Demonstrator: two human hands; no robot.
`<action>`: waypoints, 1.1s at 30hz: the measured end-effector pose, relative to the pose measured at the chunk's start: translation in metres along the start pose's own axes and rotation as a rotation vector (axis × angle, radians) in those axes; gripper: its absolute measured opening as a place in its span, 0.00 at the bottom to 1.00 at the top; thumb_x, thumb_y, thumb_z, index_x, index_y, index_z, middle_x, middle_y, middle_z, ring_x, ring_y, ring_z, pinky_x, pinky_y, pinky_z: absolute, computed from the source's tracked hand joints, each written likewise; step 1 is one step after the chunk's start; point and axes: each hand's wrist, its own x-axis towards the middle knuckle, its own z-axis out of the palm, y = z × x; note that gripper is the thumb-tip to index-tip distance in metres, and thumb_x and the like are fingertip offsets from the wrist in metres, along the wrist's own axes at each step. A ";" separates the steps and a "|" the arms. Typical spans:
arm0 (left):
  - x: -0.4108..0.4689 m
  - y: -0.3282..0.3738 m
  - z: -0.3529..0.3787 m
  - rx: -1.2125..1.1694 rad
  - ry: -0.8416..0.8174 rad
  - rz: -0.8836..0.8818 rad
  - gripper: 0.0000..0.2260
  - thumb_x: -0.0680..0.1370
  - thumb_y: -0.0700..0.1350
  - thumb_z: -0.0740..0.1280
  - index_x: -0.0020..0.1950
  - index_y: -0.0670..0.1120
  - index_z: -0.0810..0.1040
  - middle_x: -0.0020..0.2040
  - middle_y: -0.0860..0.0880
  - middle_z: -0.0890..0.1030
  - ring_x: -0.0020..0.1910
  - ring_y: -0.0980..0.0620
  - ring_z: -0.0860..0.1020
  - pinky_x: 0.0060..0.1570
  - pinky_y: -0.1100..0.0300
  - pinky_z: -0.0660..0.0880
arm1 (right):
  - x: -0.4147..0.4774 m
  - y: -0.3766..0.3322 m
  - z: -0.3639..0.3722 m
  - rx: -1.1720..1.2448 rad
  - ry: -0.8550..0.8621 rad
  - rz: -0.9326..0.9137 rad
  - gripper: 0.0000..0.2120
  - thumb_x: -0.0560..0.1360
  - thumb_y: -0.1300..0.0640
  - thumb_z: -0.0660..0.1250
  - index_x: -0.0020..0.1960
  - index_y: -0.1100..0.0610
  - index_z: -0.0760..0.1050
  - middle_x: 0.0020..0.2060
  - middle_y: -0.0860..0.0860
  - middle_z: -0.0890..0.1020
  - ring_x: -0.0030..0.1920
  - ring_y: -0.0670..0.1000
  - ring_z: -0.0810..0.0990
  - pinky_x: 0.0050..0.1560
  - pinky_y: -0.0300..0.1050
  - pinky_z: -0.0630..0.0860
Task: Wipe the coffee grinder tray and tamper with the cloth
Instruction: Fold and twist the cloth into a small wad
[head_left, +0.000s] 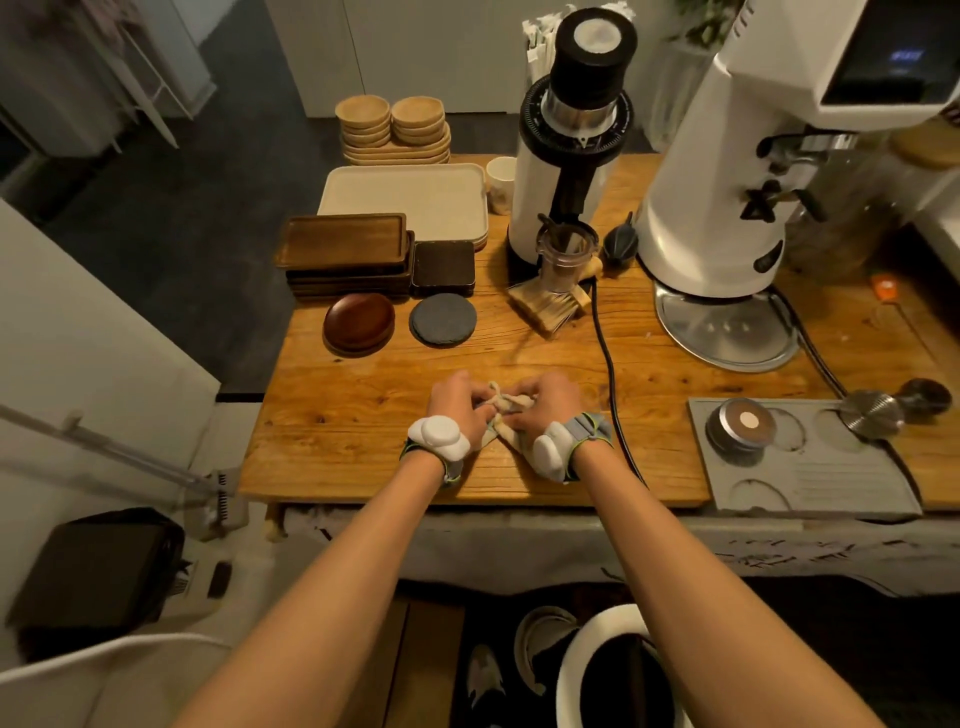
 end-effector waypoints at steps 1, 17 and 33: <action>-0.007 0.001 0.002 -0.003 -0.008 -0.001 0.06 0.76 0.43 0.71 0.50 0.44 0.86 0.47 0.48 0.77 0.49 0.46 0.78 0.46 0.57 0.73 | -0.007 0.003 0.000 0.009 -0.004 0.002 0.14 0.67 0.57 0.78 0.52 0.52 0.85 0.48 0.49 0.86 0.48 0.46 0.81 0.43 0.35 0.72; -0.065 0.042 0.043 -0.118 -0.072 0.029 0.07 0.73 0.45 0.74 0.49 0.45 0.87 0.46 0.48 0.79 0.42 0.53 0.75 0.40 0.63 0.68 | -0.071 0.064 -0.027 0.114 0.000 0.101 0.18 0.62 0.62 0.81 0.50 0.53 0.86 0.47 0.48 0.86 0.48 0.47 0.82 0.47 0.41 0.77; 0.001 0.077 0.055 -0.097 -0.056 0.095 0.07 0.74 0.43 0.73 0.50 0.43 0.86 0.49 0.47 0.80 0.47 0.49 0.77 0.45 0.60 0.72 | -0.020 0.068 -0.059 0.057 0.142 0.111 0.16 0.64 0.59 0.80 0.50 0.50 0.86 0.46 0.48 0.86 0.49 0.48 0.81 0.51 0.40 0.76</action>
